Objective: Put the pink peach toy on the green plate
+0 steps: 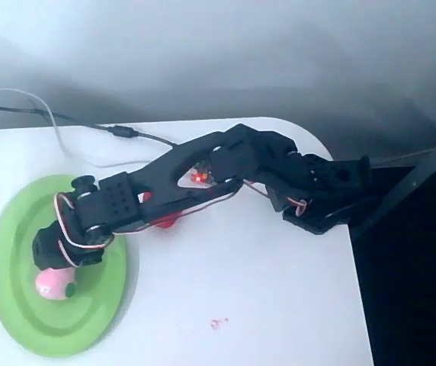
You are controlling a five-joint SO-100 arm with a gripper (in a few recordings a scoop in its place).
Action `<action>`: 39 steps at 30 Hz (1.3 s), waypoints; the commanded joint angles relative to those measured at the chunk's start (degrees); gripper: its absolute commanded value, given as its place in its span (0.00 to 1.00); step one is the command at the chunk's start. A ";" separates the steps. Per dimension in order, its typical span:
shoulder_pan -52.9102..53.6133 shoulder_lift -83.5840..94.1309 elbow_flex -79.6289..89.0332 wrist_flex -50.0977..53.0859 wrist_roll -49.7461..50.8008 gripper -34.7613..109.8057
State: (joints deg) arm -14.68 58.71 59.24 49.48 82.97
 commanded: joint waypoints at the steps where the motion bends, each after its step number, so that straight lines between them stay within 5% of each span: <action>1: 0.09 0.00 -2.55 0.18 0.44 0.24; 3: 0.53 0.00 -2.46 0.26 0.44 0.24; 6: 1.32 -0.18 -3.34 0.18 4.31 0.56; 7: 1.49 -0.18 -3.34 0.18 3.69 0.59; 20: 1.85 4.83 -6.06 0.18 1.58 0.69; 28: 2.64 27.42 5.98 0.35 0.18 0.57; 33: 4.22 51.86 30.32 0.35 0.09 0.24; 39: 13.18 82.44 63.46 0.44 1.58 0.24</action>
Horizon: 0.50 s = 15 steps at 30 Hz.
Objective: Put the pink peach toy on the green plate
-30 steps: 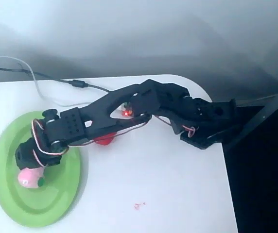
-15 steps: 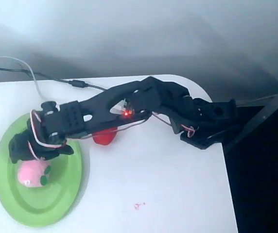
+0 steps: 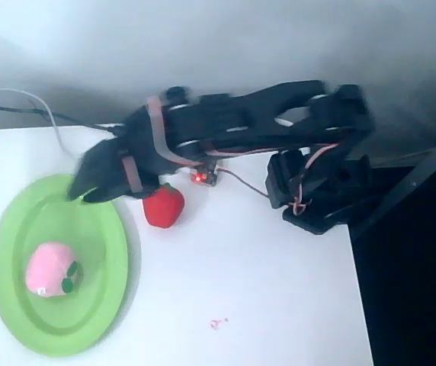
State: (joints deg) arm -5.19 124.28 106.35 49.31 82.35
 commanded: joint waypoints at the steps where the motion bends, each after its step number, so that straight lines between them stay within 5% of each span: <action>1: 5.54 22.24 22.50 1.49 2.99 0.24; 7: 5.98 52.65 56.07 7.47 14.06 0.24; 15: 5.27 71.02 78.31 8.53 17.31 0.24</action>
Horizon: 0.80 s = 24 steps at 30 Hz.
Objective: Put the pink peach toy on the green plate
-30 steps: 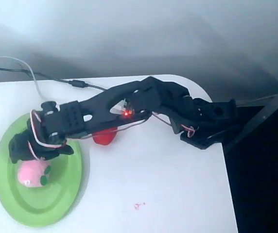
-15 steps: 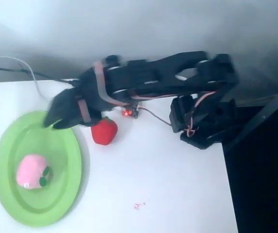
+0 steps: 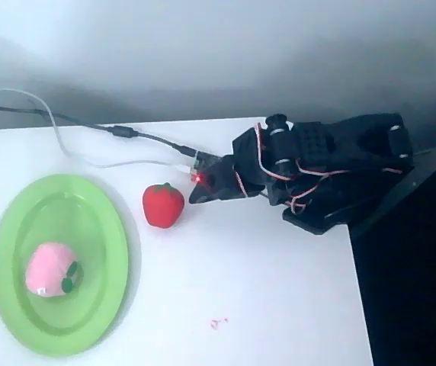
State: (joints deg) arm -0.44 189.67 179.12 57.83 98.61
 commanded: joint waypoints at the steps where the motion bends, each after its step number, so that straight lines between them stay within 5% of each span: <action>1: 0.70 5.62 7.21 -1.41 1.05 0.24; 6: 3.16 6.06 8.70 2.46 2.02 0.24; 12: 2.11 6.06 8.79 15.82 -9.76 0.24; 24: 2.11 6.15 8.79 16.00 -10.72 0.24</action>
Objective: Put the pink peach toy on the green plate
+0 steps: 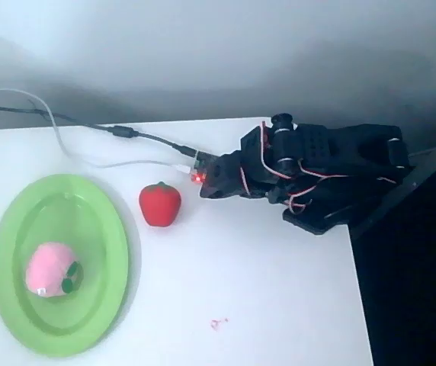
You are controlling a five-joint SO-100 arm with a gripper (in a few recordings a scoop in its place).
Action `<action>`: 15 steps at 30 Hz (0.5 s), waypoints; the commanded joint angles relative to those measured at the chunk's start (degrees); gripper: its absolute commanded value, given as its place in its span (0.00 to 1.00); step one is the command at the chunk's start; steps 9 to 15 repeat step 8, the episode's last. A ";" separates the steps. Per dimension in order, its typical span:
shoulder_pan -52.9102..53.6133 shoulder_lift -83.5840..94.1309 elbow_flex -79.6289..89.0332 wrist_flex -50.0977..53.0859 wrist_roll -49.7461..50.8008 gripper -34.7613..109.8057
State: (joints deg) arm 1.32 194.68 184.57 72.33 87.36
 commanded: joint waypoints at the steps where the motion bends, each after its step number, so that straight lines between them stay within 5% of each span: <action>1: 0.35 1.14 3.34 1.49 0.53 0.24; 15: 0.35 1.14 3.34 1.49 0.18 0.24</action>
